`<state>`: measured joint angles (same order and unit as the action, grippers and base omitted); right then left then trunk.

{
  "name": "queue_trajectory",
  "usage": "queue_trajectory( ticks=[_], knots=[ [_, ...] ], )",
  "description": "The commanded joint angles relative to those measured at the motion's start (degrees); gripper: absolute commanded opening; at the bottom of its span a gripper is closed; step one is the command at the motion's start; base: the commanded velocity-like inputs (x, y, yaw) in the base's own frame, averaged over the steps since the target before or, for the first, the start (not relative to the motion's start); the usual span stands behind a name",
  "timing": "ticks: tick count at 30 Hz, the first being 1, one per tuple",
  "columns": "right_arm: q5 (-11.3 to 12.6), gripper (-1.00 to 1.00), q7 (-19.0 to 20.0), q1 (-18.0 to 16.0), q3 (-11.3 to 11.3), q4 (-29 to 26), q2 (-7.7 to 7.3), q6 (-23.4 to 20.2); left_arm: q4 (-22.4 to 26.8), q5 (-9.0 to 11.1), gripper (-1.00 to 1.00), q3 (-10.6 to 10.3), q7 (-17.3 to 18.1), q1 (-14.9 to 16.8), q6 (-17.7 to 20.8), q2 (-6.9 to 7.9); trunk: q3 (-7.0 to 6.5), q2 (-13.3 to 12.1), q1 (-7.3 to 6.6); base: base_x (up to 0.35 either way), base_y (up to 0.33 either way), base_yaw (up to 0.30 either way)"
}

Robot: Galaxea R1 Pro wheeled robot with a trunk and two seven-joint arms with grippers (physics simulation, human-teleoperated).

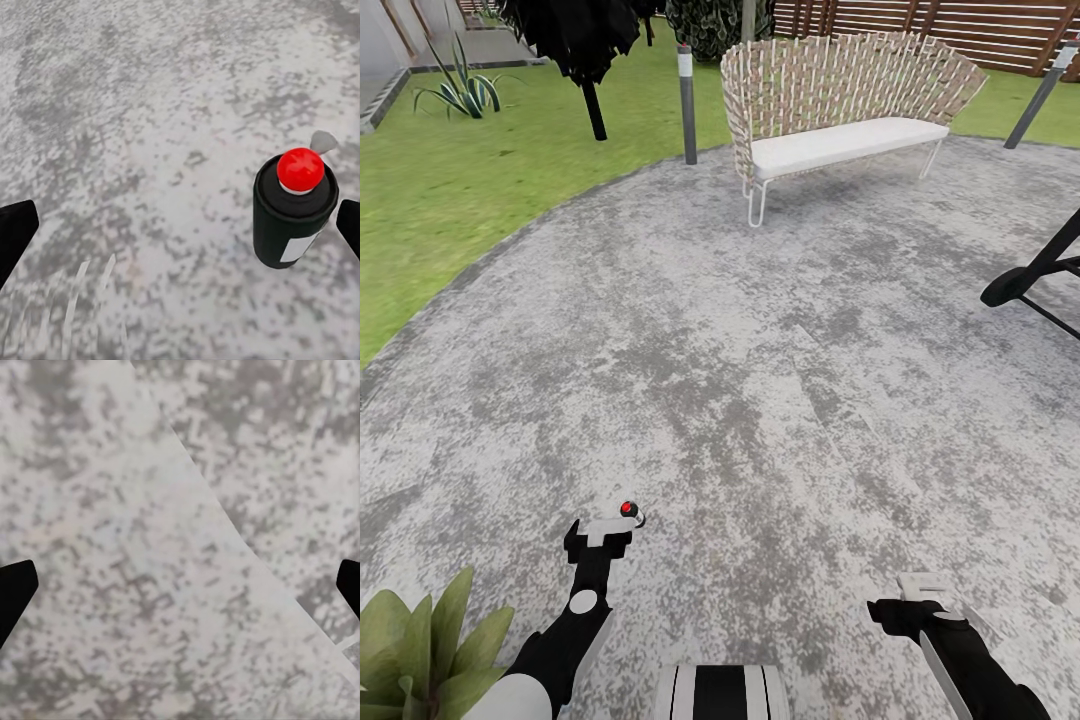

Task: Pick up the pesticide atomizer in the garden and spray insectifuge to fully cover both potted plants in the garden.

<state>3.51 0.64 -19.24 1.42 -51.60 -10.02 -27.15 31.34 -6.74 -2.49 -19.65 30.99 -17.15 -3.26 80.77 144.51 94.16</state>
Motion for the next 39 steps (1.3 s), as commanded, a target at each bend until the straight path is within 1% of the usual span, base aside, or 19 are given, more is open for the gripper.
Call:
queue_trajectory(
  ticks=[1,7,9,12,20,22,23,25,26,27,29,33,39],
  knots=[
    [0.4,1.0,0.1,0.0,0.1,-0.1,0.0,-0.3,0.0,-0.6,1.0,-0.2,-0.6,0.0,0.0,0.01,0.04,0.0,-0.01,0.0,0.0,0.0],
    [0.4,1.0,0.1,0.0,0.1,-0.1,0.0,-0.3,0.0,-0.6,1.0,-0.2,-0.6,0.0,0.1,-0.01,0.04,0.0,-0.01,0.0,0.0,0.0],
    [0.4,1.0,0.1,0.0,0.1,-0.1,0.0,-0.3,0.0,-0.6,1.0,-0.2,-0.6,0.0,0.1,-0.47,0.52,0.0,0.04,0.0,0.0,0.0],
    [0.4,1.0,0.1,0.0,0.1,-0.1,-0.02,-0.3,0.0,-0.6,1.0,-0.4,-0.6,0.0,0.1,-0.76,1.38,0.1,0.12,0.0,0.0,-0.002],
    [0.4,1.0,0.1,0.0,0.2,-0.1,-0.07,-0.4,0.0,-0.6,1.0,-0.5,-0.5,0.0,0.1,-0.92,2.1,0.1,0.12,0.0,0.0,-0.102],
    [0.4,1.0,0.1,0.0,0.2,-0.1,-0.04,-0.3,0.0,-0.6,1.0,-0.5,0.2,0.0,0.1,-0.89,2.2,0.1,0.12,0.0,0.0,-0.04],
    [0.4,1.0,0.1,0.0,0.2,-0.1,-0.01,-0.3,0.0,-0.6,1.0,-0.9,6.9,0.0,0.1,-0.54,2.21,0.1,0.12,0.0,0.0,-0.008],
    [0.4,1.0,0.1,0.0,0.2,-0.1,-0.01,-0.3,0.0,-0.6,1.0,-0.9,11.3,0.0,0.1,0.02,2.23,0.1,0.12,0.0,0.0,-0.004],
    [0.4,1.0,0.1,0.0,0.2,-0.1,0.0,-0.3,0.0,-0.6,1.0,-0.9,12.9,0.0,0.1,0.63,2.23,0.1,0.12,0.0,0.0,-0.002],
    [0.4,1.0,0.1,0.0,0.2,-0.1,0.0,-0.3,0.0,-0.6,1.0,-0.9,13.2,0.0,0.1,0.82,2.23,0.1,0.12,0.0,0.0,-0.001],
    [0.4,1.0,0.1,0.0,0.2,-0.1,0.0,-0.3,-0.1,-0.6,1.0,-0.9,14.3,0.0,0.1,1.65,2.23,0.1,0.12,0.0,0.0,0.0],
    [0.4,1.0,0.1,0.0,0.1,-0.1,0.0,-0.3,-0.1,-0.6,1.0,-0.9,14.6,0.0,0.2,2.93,2.23,0.1,0.12,0.0,0.0,0.0],
    [0.4,1.0,0.1,0.0,0.1,-0.1,0.0,-0.3,-0.1,-0.6,1.0,-0.9,14.6,0.0,0.2,6.94,2.23,0.1,0.12,0.0,0.0,0.0]
  ],
)
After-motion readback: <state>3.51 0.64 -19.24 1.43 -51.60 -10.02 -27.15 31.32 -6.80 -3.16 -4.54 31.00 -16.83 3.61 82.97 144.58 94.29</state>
